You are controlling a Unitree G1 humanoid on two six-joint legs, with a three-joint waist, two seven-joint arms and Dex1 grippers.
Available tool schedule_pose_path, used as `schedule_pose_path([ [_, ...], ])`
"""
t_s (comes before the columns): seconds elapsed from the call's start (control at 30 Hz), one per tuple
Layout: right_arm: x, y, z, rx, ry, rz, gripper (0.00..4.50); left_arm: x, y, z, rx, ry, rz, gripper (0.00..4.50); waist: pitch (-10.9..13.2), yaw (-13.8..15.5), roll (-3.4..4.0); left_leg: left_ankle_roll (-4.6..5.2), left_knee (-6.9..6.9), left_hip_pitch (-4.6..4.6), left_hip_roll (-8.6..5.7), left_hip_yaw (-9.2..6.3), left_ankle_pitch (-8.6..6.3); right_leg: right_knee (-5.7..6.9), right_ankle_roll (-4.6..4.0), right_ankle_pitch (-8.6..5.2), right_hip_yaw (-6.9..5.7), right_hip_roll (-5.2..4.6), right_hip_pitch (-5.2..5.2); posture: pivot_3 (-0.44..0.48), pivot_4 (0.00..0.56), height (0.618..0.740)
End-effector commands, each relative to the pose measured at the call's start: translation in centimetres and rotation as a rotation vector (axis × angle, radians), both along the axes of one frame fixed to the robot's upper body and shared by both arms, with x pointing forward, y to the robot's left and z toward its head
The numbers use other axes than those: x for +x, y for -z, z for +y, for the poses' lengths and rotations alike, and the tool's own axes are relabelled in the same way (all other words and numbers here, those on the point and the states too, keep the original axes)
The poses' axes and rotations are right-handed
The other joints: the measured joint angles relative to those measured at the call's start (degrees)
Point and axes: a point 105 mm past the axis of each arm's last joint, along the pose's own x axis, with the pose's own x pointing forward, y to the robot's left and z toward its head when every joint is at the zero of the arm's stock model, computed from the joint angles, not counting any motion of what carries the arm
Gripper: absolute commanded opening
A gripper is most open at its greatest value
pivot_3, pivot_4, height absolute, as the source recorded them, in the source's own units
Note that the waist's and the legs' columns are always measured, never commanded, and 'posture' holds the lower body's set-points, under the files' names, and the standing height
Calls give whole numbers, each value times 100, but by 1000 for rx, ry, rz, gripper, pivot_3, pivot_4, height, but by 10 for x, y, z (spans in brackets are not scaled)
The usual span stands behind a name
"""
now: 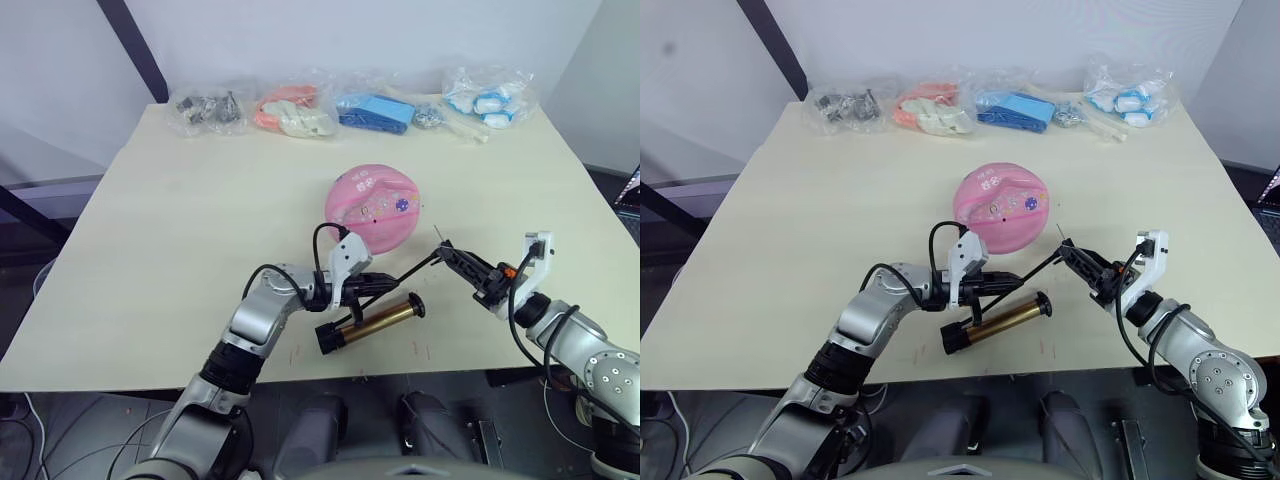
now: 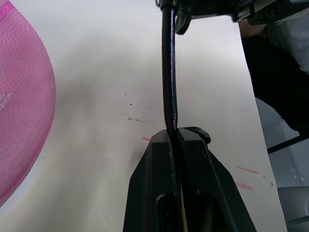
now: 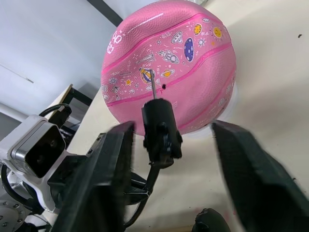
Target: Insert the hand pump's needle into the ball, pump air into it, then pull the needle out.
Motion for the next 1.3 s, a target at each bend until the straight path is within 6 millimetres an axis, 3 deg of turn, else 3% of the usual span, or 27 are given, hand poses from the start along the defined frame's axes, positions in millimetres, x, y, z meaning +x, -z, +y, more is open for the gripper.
schedule_pose_path([
  [0.03,-1,-13,6,4,-27,-60,2834,-2,-9,-2,-20,22,-25,0,0,0,0,0,0,0,0,0,0,0,0,0,0,0,0,0,150,740],
  [0.73,2,-13,7,8,-13,-61,2834,-3,-8,-3,-18,23,-23,0,0,-1,0,0,-1,-1,0,0,0,-1,0,0,0,0,-1,0,150,740],
  [0.8,2,-14,6,13,-10,-64,2318,-3,-7,-3,-15,24,-22,0,0,0,0,0,-1,0,0,0,0,-1,0,0,0,0,-1,0,150,740],
  [0.97,1,-13,7,10,-9,-65,389,-3,-7,-2,-16,21,-21,0,0,-1,0,0,-2,-1,0,0,0,-3,0,0,0,0,-1,0,150,740],
  [1.3,0,-10,8,-23,-10,-63,346,-1,-10,-4,-43,8,-33,0,0,0,0,0,-3,-1,0,0,0,-3,0,0,0,0,-1,0,150,740],
])
